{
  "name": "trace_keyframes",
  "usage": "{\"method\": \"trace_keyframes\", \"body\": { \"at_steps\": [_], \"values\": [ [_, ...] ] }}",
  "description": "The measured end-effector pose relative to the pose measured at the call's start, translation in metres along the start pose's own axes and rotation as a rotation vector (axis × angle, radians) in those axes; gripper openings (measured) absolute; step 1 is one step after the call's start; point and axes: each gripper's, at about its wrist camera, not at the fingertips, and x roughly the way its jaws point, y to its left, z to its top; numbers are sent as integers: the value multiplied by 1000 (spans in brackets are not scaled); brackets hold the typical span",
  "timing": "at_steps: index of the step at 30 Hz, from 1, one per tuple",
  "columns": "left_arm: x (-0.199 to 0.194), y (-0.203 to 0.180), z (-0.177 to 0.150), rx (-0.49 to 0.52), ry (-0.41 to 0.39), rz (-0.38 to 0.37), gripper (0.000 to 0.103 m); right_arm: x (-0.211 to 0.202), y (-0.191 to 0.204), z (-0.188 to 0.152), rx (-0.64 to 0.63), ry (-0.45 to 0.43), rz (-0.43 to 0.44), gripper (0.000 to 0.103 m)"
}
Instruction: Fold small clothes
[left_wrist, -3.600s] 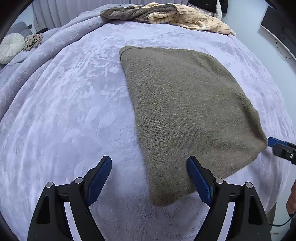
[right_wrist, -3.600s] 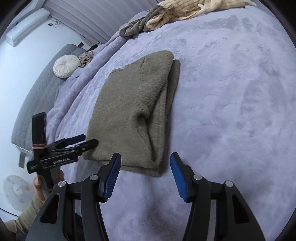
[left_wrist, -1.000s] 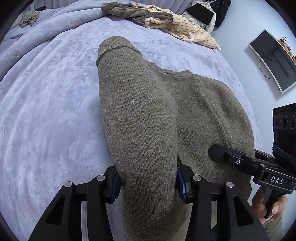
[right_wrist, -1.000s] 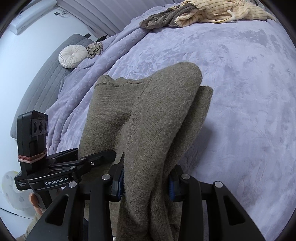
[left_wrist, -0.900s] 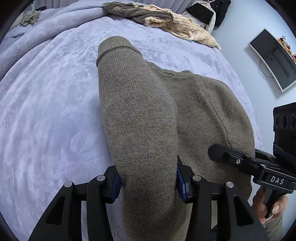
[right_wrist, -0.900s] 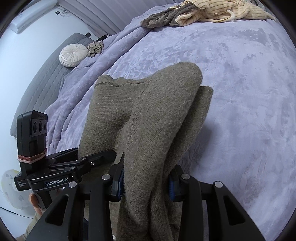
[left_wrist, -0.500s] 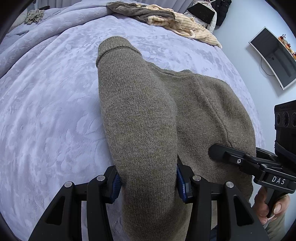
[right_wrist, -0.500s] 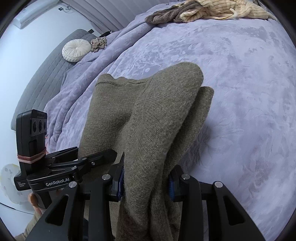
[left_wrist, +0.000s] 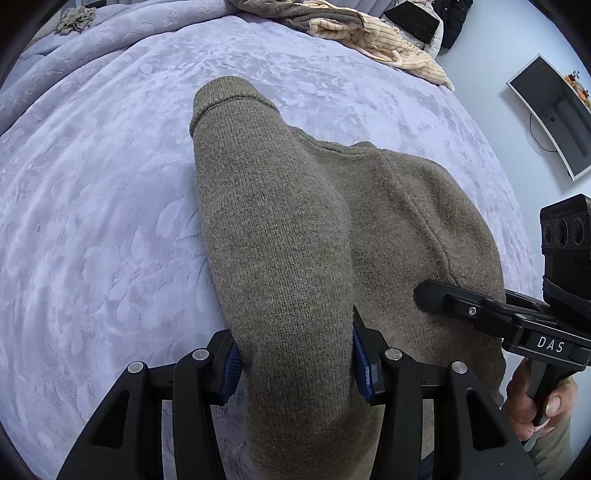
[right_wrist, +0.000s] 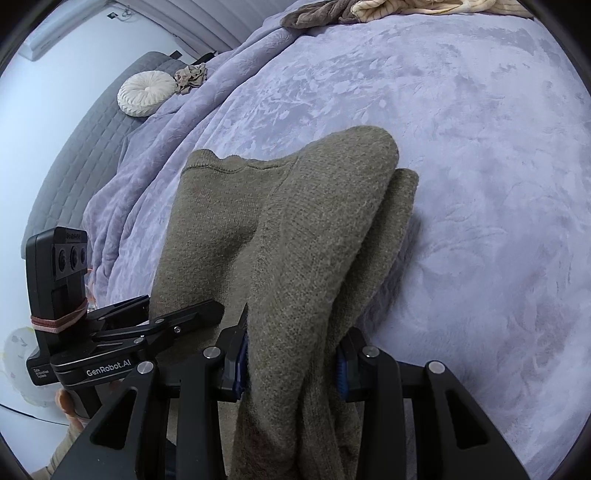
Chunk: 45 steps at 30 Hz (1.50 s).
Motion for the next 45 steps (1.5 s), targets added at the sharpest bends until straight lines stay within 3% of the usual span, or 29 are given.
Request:
{"method": "trace_keyframes", "body": {
  "at_steps": [1, 3, 5, 9, 11, 14, 19, 23, 28, 31, 35, 39, 45],
  "values": [
    [1, 0, 0, 0, 2, -1, 52, 1, -2, 0, 2, 3, 0, 39],
    [4, 5, -2, -10, 9, 16, 67, 5, -7, 0, 8, 12, -2, 42],
    [1, 14, -5, -42, 6, 27, 73, 7, -16, 1, 41, 26, -2, 54],
    [-31, 23, -5, -62, -66, 58, 73, -18, -30, 1, 86, -31, -25, 56],
    [-42, 16, 2, -28, -96, 100, 73, -41, -20, 0, 32, -100, -78, 57],
    [-43, -3, 17, 36, -115, 101, 73, -60, 10, 3, -99, -179, -157, 60],
    [-13, -28, 33, 113, -70, 107, 73, -29, 40, 4, -242, -110, -170, 60],
    [20, -23, 32, 131, -9, 185, 73, 7, 31, 2, -270, -40, -217, 59],
    [16, -25, 29, 133, -12, 206, 73, 9, 21, 3, -248, -33, -184, 59],
    [-9, -31, 18, 148, -57, 218, 73, -4, 31, -1, -265, -47, -212, 60],
    [-36, -45, -16, 212, -96, 242, 73, -34, 56, -31, -366, -95, -211, 60],
    [-39, -49, -41, 222, -107, 268, 73, -40, 63, -59, -390, -90, -228, 60],
    [-17, -30, -59, 158, -57, 220, 73, -30, 51, -86, -376, -74, -269, 59]
  ]
}}
